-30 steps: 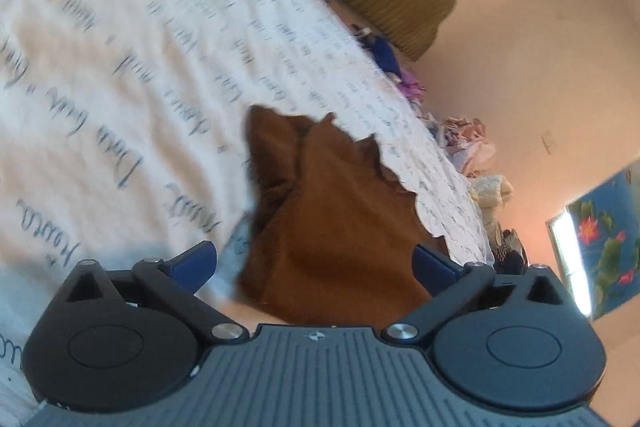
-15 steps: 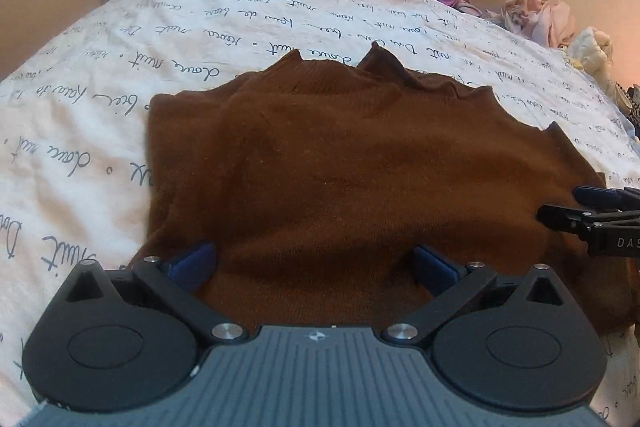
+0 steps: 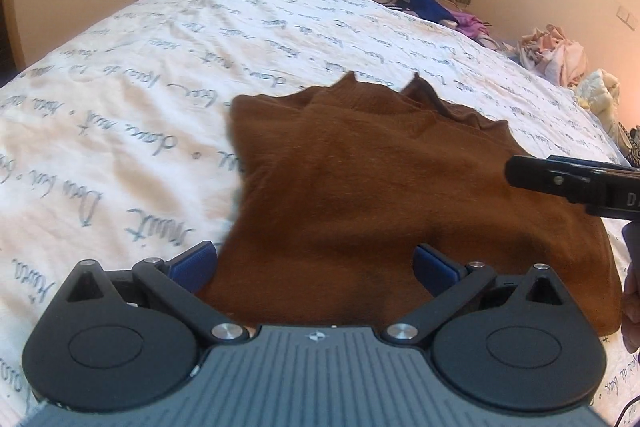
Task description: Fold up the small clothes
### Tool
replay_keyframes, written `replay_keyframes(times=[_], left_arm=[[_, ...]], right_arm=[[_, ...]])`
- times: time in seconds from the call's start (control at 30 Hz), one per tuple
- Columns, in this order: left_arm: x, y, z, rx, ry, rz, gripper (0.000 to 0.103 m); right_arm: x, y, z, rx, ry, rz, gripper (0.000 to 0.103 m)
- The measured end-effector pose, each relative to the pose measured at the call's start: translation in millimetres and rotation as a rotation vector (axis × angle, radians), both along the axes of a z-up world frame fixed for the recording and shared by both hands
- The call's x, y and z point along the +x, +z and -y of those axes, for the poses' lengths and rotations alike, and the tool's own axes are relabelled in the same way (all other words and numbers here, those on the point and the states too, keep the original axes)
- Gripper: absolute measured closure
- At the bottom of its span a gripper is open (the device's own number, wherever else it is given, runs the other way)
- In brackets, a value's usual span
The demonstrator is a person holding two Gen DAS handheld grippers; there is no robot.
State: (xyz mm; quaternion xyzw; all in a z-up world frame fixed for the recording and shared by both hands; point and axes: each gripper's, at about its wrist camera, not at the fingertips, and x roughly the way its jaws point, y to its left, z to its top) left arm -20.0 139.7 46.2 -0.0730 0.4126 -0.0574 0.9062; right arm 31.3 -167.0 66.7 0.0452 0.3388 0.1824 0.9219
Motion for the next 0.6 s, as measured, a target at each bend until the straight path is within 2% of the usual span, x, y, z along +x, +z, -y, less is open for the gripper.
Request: replay_keyframes(times=[0.2, 0.43, 0.47, 0.6], left_arm=[[-6, -2, -32, -0.012, 0.038, -0.02, 0.0], [-5, -9, -45, -0.038, 0.039, -0.038, 0.0], [-5, -9, -46, -0.061, 0.032, -0.041, 0.0], [-1, -17, -66, -0.331, 0.022, -0.07, 0.0]], right_arm=[[6, -6, -35, -0.004, 0.046, -0.018, 0.002], [18, -12, -47, 0.038, 0.04, -0.052, 0.002], [21, -11, -50, 0.045, 0.03, -0.053, 0.002], [40, -5, -67, 0.071, 0.023, -0.081, 0.002]])
